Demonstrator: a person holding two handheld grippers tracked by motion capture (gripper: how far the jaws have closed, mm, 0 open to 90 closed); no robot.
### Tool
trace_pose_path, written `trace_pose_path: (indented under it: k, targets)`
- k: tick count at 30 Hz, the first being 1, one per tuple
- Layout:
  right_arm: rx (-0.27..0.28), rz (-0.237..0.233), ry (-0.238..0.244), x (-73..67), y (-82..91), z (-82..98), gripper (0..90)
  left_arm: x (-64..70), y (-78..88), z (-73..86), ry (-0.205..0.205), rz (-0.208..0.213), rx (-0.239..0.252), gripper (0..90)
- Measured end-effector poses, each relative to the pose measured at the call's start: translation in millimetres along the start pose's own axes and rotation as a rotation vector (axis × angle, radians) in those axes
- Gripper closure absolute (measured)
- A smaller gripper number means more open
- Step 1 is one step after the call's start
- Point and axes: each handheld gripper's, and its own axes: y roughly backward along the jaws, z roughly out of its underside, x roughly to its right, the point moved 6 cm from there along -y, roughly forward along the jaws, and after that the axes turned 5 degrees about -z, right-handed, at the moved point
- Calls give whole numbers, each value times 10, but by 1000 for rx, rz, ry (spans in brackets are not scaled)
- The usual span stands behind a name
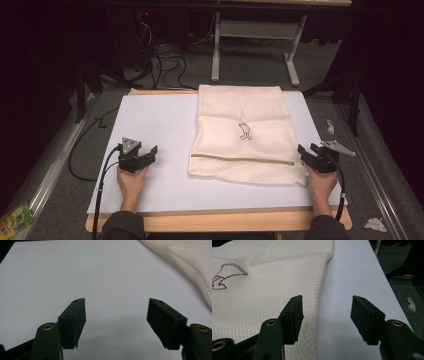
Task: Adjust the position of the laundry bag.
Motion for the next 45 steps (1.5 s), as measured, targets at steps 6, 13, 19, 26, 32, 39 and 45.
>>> trace_pose_path:
  k: [6, 13, 19, 26, 32, 39, 45]
  targets:
    - [-6, 0, -4, -1, -7, 0, 442, -2, -4, -2, 4, 6, 1, 320]
    - [-31, -5, -7, -1, -28, -2, 442, -23, -14, -8, 26, 25, -15, 346]
    - [-44, -9, -18, 16, -39, -11, 446, -32, -36, -7, 45, 41, -43, 341]
    - [-45, -8, -17, 30, -27, -19, 454, -59, -17, -16, 59, 52, -56, 339]
    - [-68, -19, -30, 67, 3, 0, 465, -53, -7, -11, 64, 68, -74, 339]
    - [-95, -29, -39, 81, 46, 5, 471, -9, 20, -14, 64, 105, -100, 339]
    - [-106, -51, -50, 88, 88, 4, 485, 102, 42, -130, 29, 133, -107, 334]
